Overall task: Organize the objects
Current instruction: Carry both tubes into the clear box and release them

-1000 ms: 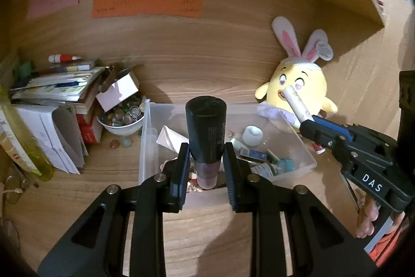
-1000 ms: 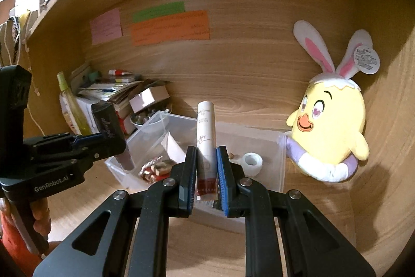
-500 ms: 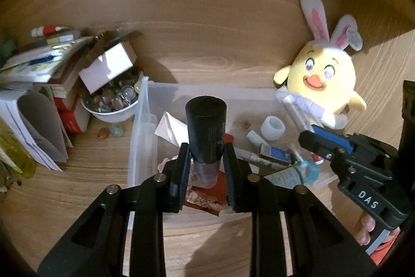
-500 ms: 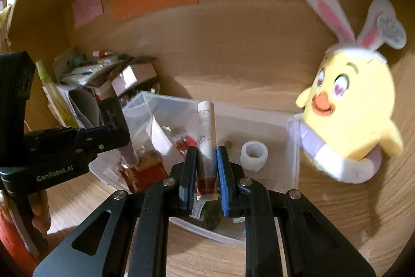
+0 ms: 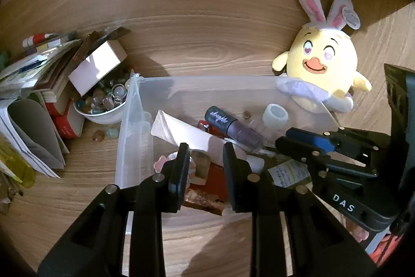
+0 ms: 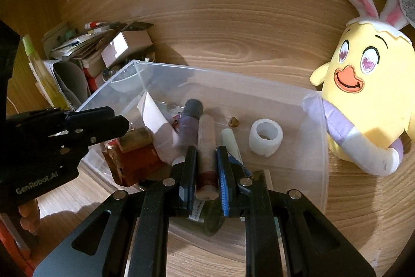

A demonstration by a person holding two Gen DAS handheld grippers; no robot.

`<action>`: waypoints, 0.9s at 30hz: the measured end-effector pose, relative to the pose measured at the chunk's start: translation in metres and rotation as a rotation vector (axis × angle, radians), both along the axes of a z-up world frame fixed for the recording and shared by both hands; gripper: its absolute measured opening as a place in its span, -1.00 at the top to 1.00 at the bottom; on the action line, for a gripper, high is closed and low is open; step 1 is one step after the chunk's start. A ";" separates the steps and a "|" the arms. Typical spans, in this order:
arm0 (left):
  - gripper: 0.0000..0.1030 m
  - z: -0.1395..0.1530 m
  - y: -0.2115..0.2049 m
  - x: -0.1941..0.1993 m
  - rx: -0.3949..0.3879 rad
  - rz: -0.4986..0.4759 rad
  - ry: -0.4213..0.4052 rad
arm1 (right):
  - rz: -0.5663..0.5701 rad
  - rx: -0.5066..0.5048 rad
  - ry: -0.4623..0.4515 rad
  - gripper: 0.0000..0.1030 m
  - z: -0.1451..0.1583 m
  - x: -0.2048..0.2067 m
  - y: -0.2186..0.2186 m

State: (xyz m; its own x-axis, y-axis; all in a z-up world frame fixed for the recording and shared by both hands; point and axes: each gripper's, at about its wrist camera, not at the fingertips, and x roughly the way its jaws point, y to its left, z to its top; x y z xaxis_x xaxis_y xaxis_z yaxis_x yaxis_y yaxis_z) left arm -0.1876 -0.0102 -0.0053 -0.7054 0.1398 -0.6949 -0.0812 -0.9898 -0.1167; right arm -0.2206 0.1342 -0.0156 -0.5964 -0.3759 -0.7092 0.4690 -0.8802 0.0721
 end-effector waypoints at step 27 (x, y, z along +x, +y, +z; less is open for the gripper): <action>0.01 0.031 0.000 0.070 -0.026 -0.018 0.120 | -0.075 0.047 0.189 -0.01 0.043 0.065 0.019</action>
